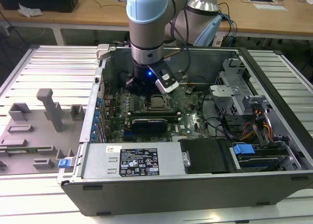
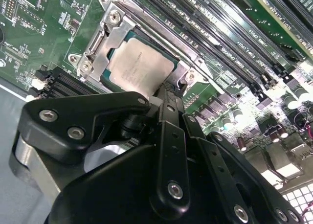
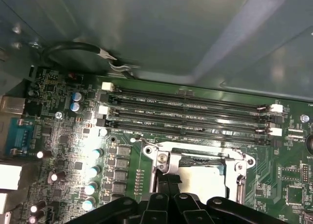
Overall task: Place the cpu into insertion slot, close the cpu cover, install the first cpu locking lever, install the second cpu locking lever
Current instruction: 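Close the cpu cover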
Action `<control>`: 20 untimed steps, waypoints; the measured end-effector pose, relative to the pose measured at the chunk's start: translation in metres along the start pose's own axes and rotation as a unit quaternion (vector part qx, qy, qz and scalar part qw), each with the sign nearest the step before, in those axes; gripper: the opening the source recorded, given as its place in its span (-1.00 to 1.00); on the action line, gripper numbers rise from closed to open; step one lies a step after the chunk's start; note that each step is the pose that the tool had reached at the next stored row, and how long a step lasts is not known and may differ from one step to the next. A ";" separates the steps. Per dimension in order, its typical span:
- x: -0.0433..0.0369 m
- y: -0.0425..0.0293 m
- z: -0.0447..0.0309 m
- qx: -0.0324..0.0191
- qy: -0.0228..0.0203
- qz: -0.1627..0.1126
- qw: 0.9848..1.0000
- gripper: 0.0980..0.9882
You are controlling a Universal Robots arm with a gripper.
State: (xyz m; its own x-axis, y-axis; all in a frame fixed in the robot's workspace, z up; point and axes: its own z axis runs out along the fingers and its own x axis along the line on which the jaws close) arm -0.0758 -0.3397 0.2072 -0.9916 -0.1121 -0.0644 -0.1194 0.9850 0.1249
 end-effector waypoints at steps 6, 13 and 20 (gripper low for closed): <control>-0.0014 0.0007 -0.0060 0.000 0.000 0.000 1.000 -0.98; -0.0023 0.0010 -0.0087 0.018 0.003 -0.001 1.000 -0.98; -0.0044 -0.0038 -0.0092 0.019 0.006 -0.013 1.000 -0.98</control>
State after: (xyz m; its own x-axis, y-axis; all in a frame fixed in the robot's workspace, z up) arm -0.0715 -0.3442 0.2161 -0.9889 -0.1381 -0.0557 -0.1426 0.9860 0.0865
